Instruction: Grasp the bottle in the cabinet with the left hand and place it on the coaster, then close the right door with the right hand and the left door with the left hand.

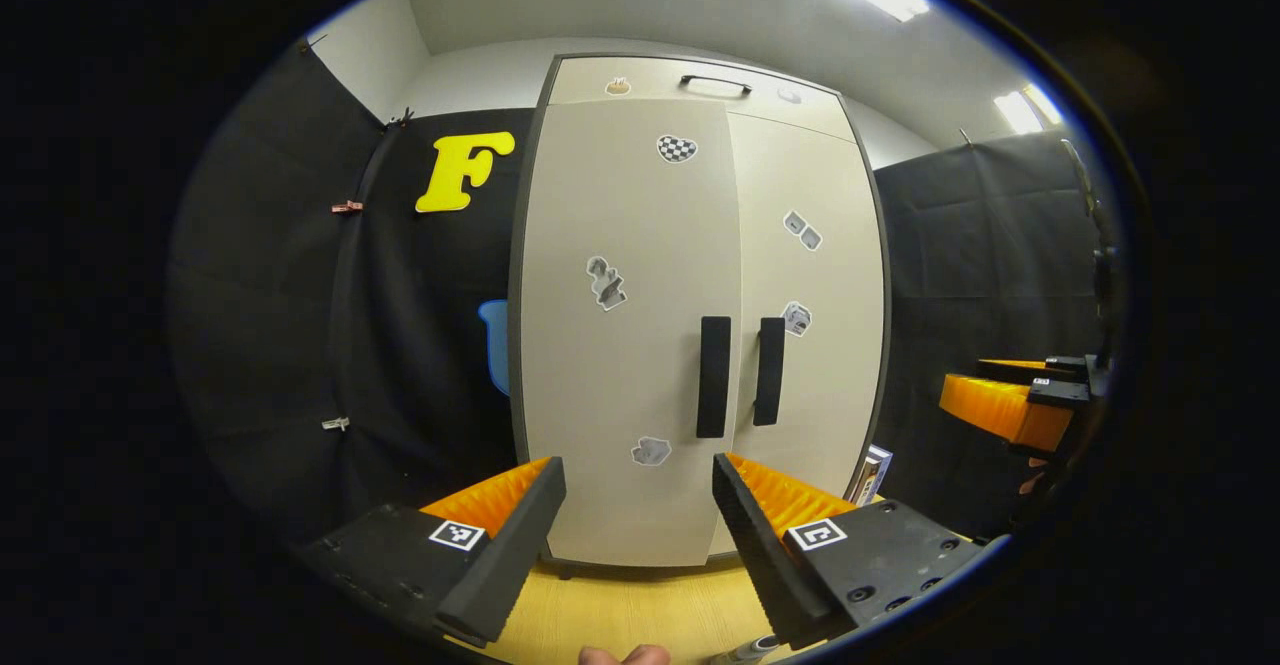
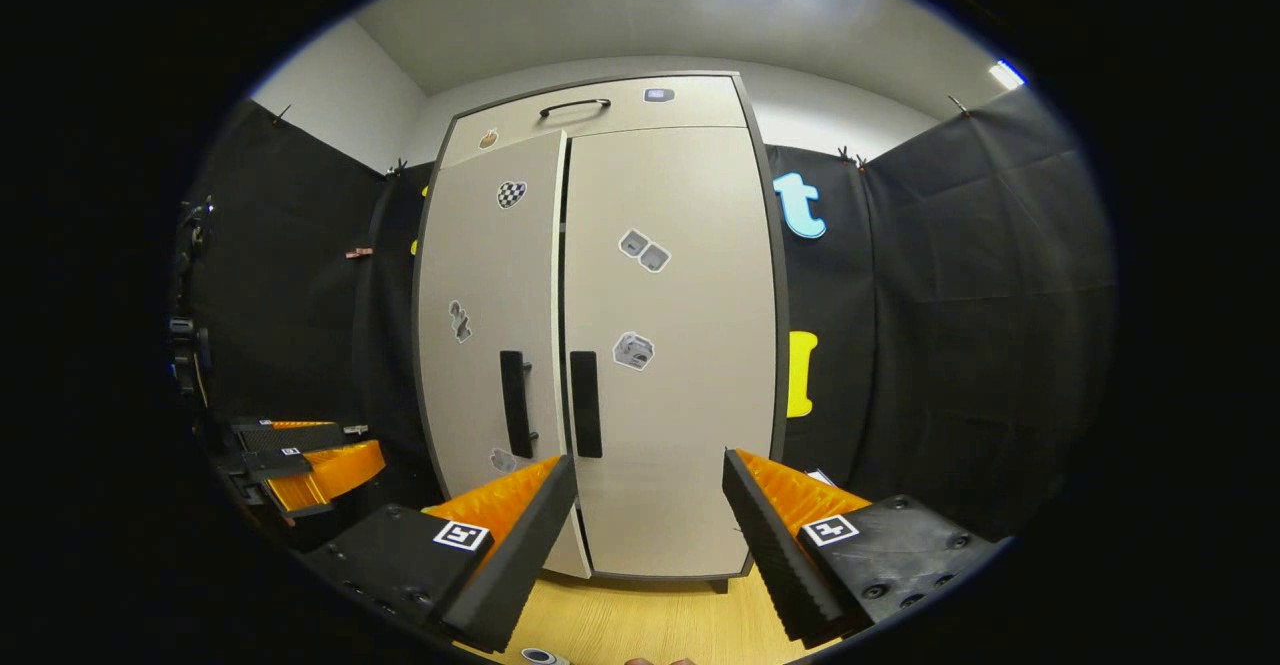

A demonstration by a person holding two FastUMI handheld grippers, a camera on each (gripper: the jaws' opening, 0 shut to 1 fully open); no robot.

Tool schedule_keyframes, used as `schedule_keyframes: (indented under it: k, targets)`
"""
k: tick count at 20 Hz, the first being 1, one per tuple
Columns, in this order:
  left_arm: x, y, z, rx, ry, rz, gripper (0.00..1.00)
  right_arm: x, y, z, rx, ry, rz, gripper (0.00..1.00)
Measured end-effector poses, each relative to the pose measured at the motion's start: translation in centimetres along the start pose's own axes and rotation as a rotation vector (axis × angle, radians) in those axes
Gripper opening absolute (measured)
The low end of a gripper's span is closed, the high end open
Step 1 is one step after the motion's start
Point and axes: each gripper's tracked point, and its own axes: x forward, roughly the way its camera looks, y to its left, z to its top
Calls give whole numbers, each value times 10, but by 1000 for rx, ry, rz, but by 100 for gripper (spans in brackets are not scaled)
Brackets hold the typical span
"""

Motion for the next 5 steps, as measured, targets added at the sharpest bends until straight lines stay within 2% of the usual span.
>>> schedule_keyframes:
  k: [5]
  targets:
    - [-9,4,3,14,-7,-7,94,-6,9,-1,-5,3,2,98]
